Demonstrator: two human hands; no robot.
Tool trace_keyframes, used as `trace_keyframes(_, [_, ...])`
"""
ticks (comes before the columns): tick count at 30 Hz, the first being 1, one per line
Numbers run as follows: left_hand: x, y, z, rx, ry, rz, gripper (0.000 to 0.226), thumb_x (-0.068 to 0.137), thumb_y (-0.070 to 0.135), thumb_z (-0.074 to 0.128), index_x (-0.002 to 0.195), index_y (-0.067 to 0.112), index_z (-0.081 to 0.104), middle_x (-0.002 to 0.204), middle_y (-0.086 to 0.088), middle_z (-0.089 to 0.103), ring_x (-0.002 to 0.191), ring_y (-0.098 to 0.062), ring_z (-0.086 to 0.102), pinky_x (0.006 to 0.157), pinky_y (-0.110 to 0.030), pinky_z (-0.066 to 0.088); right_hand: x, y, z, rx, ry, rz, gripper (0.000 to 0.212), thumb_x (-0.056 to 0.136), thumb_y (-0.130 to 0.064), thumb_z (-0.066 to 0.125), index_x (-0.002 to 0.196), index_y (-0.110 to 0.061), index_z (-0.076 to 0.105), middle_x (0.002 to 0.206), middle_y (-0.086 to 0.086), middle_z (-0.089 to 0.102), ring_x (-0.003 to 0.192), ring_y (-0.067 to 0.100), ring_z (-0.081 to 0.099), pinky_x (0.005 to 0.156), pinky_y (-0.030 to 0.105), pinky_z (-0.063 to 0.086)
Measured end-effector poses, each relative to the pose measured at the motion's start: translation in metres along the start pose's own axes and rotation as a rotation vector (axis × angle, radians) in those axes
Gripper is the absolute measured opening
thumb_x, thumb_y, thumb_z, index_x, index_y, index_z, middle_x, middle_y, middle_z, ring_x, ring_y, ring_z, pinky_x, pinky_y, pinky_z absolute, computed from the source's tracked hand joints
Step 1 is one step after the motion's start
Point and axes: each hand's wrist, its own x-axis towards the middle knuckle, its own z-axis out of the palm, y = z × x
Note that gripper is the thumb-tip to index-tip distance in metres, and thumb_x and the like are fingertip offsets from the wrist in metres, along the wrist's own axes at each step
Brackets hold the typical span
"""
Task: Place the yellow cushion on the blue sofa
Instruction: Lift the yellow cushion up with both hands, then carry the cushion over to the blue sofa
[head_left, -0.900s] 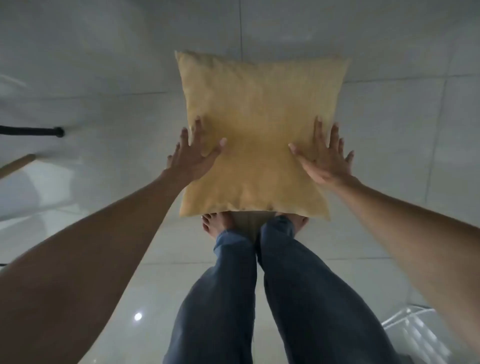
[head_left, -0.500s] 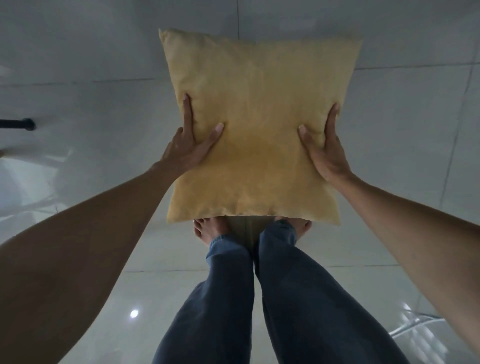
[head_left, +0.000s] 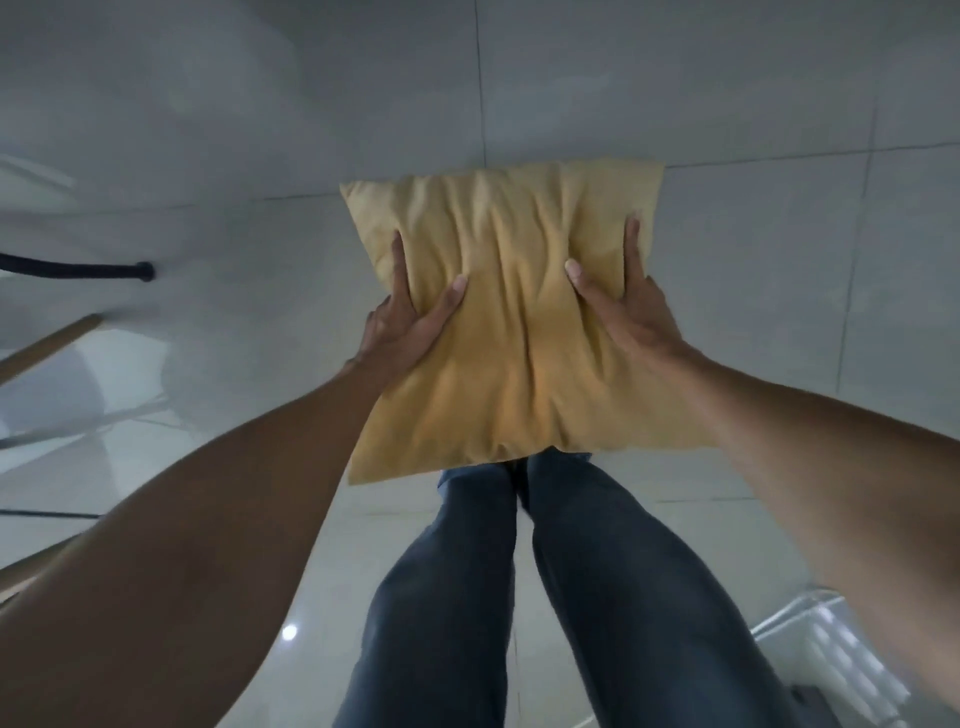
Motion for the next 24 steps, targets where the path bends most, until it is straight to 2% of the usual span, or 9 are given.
trace_keyframes(4, [-0.049, 0.018, -0.019, -0.011, 0.031, 0.000, 0.106, 0.093, 0.084, 0.046, 0.166, 0.045, -0.020, 0.163, -0.018, 0.045, 0.138, -0.044, 0.054, 0.116, -0.055, 0.040, -0.042, -0.029, -0.026, -0.030, -0.008, 0.012, 0.113, 0.074, -0.101, 0.043, 0.159, -0.060, -0.018, 0.156, 0.024, 0.047, 0.138, 0.045, 0.051, 0.115, 0.056, 0.039])
trace_keyframes(10, [-0.124, 0.057, -0.071, -0.103, 0.106, 0.029, 0.108, 0.087, 0.090, 0.048, 0.163, 0.052, -0.019, 0.168, -0.018, 0.036, 0.143, -0.044, 0.049, 0.116, -0.055, 0.040, -0.116, -0.089, -0.079, -0.043, 0.036, 0.004, 0.116, 0.068, -0.104, 0.044, 0.158, -0.063, -0.017, 0.159, 0.027, 0.041, 0.144, 0.044, 0.044, 0.116, 0.055, 0.034])
trace_keyframes(17, [-0.210, 0.126, -0.153, -0.249, 0.191, 0.200, 0.119, 0.084, 0.088, 0.056, 0.167, 0.044, -0.016, 0.177, 0.003, 0.017, 0.155, -0.031, 0.035, 0.121, -0.043, 0.031, -0.206, -0.172, -0.148, -0.042, 0.131, -0.089, 0.120, 0.065, -0.107, 0.042, 0.157, -0.062, -0.020, 0.158, 0.027, 0.040, 0.137, 0.046, 0.051, 0.112, 0.055, 0.039])
trace_keyframes(24, [-0.296, 0.195, -0.246, -0.310, 0.275, 0.311, 0.129, 0.071, 0.095, 0.063, 0.165, 0.052, -0.013, 0.171, -0.004, 0.034, 0.148, -0.030, 0.046, 0.118, -0.045, 0.039, -0.299, -0.252, -0.214, -0.012, 0.227, -0.216, 0.117, 0.065, -0.107, 0.041, 0.151, -0.066, -0.028, 0.146, 0.021, 0.046, 0.119, 0.041, 0.059, 0.104, 0.051, 0.047])
